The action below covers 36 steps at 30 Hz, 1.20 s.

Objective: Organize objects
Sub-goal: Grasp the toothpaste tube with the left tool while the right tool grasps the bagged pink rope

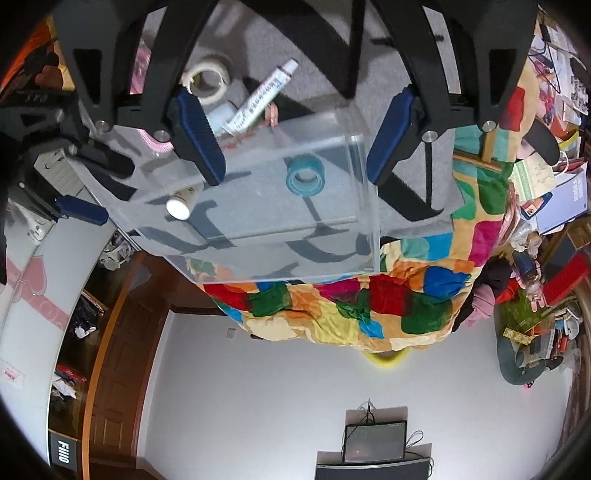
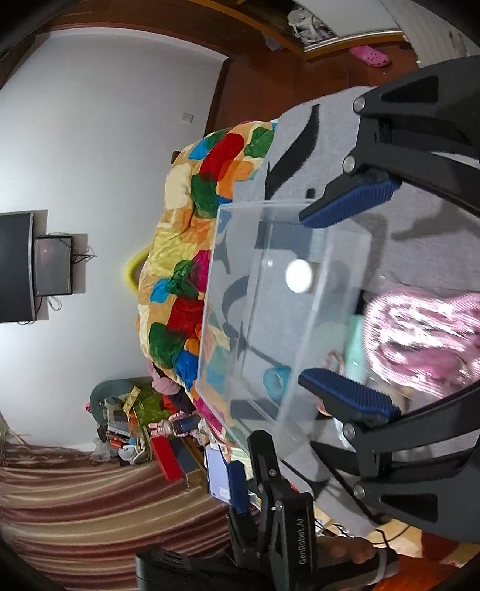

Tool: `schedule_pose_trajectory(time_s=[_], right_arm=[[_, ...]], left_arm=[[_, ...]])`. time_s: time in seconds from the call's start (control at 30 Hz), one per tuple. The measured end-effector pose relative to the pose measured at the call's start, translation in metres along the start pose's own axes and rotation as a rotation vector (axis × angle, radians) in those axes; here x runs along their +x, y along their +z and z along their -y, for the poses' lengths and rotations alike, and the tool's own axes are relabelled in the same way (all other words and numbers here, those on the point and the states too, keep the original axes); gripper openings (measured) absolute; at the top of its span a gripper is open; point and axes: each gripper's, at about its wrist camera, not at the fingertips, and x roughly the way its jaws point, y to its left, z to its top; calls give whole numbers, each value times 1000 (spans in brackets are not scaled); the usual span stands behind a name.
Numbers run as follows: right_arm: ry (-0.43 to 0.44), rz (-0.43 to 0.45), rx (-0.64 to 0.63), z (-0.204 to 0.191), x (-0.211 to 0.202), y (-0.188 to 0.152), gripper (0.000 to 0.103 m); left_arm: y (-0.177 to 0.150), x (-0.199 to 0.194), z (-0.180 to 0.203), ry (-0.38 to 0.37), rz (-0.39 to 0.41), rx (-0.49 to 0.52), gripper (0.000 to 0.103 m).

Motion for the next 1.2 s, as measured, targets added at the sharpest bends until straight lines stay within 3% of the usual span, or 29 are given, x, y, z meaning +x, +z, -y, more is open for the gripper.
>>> schedule_pose_trajectory(time_s=[0.37,0.47,0.53,0.63,0.7,0.87,1.0,1.2], right_arm=[[73,-113,8,-19,5,-50,84],[102,-162,31,-18,14,-64,84],[108,-182,43,-17,18,-69,84],[111,-191,53,-14,22,-75,84],[117,-188,62,-12,22,-77,83],[135,-177,60,-10,21,-79,69],[131,-154,63,-10,15,-80,57],[110,-124,69,-8,3,-80,44]], left_arm=[[-51,29,3,-26,-125,58,78],[-59,41,7,-44,-156,62,66],[-62,49,10,-65,-178,63,50],[-63,49,11,-92,-169,57,35],[-65,49,12,-94,-170,63,32],[-75,43,21,-53,-147,111,27],[-82,33,24,-58,-128,110,15],[-90,12,28,-44,-82,115,15]])
